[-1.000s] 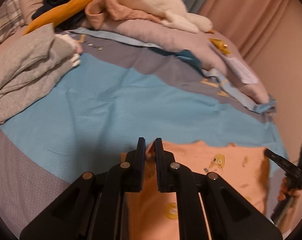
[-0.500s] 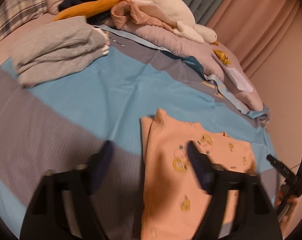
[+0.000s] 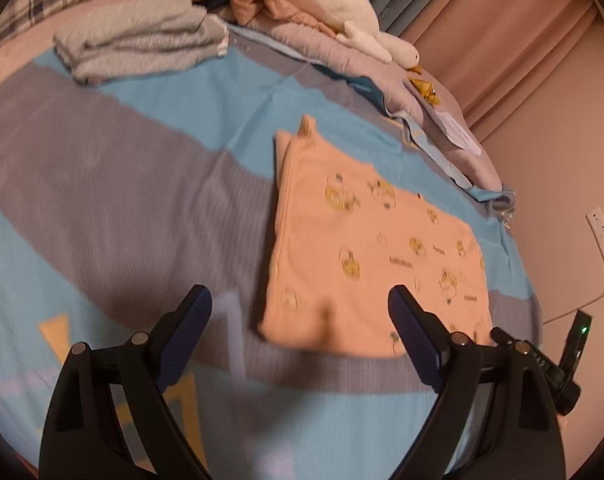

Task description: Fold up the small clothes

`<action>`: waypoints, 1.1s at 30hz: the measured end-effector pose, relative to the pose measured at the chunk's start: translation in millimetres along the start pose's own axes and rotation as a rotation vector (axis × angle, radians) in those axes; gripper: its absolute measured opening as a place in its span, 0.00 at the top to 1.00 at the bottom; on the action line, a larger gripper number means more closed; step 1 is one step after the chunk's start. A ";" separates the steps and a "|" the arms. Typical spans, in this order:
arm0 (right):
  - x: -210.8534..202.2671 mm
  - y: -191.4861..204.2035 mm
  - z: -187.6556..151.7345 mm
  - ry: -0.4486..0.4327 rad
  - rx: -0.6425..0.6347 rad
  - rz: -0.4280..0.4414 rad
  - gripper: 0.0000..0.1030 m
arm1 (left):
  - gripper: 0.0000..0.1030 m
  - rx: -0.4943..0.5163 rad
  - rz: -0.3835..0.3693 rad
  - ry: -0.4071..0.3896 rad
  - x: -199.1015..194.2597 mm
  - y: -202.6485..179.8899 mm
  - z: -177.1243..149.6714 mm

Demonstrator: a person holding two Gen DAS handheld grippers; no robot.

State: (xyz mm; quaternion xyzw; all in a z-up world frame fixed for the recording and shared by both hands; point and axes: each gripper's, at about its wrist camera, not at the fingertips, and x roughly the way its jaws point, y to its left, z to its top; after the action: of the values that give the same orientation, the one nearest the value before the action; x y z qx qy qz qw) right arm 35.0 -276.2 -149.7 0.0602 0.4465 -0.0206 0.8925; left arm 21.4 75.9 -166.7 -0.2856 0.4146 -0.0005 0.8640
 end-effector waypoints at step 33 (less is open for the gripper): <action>0.4 8.6 0.4 -0.088 0.078 0.229 0.92 | 0.95 -0.047 -0.039 -0.053 16.4 -14.1 9.2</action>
State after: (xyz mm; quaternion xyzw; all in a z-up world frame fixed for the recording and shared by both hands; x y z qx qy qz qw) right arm 36.3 -267.7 -149.0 0.1442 0.3958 0.0614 0.9049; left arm 42.0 64.7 -167.0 -0.3135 0.3858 0.0000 0.8677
